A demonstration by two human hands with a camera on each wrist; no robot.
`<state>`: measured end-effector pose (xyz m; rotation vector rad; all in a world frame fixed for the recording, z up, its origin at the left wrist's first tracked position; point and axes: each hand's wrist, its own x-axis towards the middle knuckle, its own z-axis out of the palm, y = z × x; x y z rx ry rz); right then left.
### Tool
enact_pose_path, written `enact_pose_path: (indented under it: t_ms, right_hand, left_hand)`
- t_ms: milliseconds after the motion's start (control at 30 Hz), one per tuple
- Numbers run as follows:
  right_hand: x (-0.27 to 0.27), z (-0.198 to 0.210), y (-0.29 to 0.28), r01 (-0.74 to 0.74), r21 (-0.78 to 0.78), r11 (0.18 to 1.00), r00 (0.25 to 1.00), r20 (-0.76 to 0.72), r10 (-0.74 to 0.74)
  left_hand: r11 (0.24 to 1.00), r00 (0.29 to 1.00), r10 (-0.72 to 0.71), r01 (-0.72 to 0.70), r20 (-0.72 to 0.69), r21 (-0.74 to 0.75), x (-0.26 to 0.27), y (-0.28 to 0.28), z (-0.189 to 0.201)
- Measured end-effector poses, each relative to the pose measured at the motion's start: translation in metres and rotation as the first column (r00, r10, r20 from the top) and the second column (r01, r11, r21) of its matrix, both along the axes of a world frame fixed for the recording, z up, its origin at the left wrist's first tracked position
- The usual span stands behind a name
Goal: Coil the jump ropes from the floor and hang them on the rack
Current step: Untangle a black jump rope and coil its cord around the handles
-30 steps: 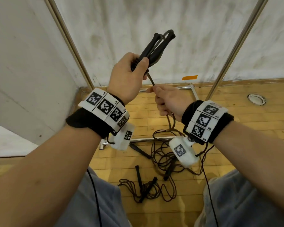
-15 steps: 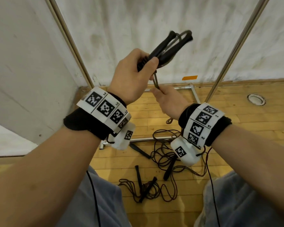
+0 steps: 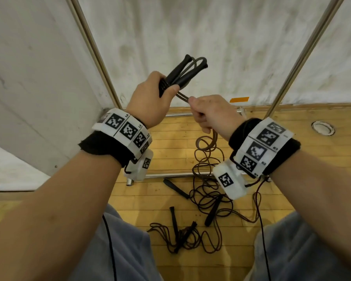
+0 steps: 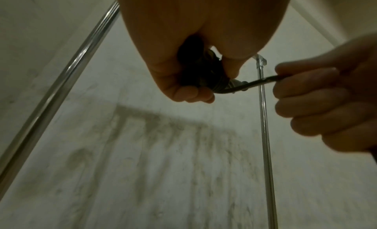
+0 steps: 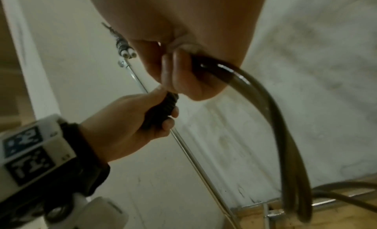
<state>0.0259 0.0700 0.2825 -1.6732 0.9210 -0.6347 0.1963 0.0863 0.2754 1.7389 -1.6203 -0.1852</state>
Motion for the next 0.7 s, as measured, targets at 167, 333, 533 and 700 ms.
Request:
enact_pose_path:
  t_ms: [167,333,533,700]
  right_hand:
    - [0.002,-0.001,0.008,-0.015,-0.316,0.949,0.973,-0.224,-0.059]
    - [-0.011,-0.004,0.006,0.000,-0.473,0.881,0.938,-0.305,-0.164]
    - [-0.032,-0.006,-0.009,-0.011,-0.506,0.862,0.831,-0.485,-0.274]
    - [-0.036,-0.007,-0.011,0.148,-0.384,0.911,0.879,-0.372,-0.299]
  left_hand:
    - [0.999,0.999,0.036,-0.036,0.008,0.006,-0.005,-0.002,-0.014]
    - [0.997,0.997,0.073,-0.073,-0.002,0.032,0.005,-0.005,-0.015]
    - [0.990,0.994,0.027,-0.042,0.109,0.138,0.003,-0.009,-0.022]
    - [0.963,0.958,-0.014,-0.064,0.285,0.263,-0.017,-0.006,-0.032]
